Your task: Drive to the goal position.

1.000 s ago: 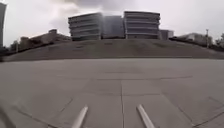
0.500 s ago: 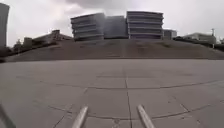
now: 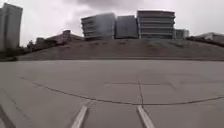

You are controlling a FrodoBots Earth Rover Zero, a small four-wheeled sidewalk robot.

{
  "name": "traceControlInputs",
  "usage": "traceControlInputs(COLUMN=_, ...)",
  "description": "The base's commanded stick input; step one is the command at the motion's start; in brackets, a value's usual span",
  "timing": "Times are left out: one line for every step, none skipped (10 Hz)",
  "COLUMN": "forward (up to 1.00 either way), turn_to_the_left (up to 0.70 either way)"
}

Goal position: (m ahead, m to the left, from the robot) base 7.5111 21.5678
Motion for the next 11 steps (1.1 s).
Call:
traceControlInputs(forward=1.00, turn_to_the_left=0.27)
traceControlInputs(forward=1.00, turn_to_the_left=0.27)
traceControlInputs(forward=1.00, turn_to_the_left=0.27)
traceControlInputs(forward=1.00, turn_to_the_left=0.27)
traceControlInputs(forward=1.00, turn_to_the_left=0.27)
traceControlInputs(forward=1.00, turn_to_the_left=0.27)
traceControlInputs(forward=1.00, turn_to_the_left=0.27)
traceControlInputs(forward=1.00, turn_to_the_left=0.27)
traceControlInputs(forward=1.00, turn_to_the_left=0.27)
traceControlInputs(forward=1.00, turn_to_the_left=0.27)
traceControlInputs(forward=1.00, turn_to_the_left=0.27)
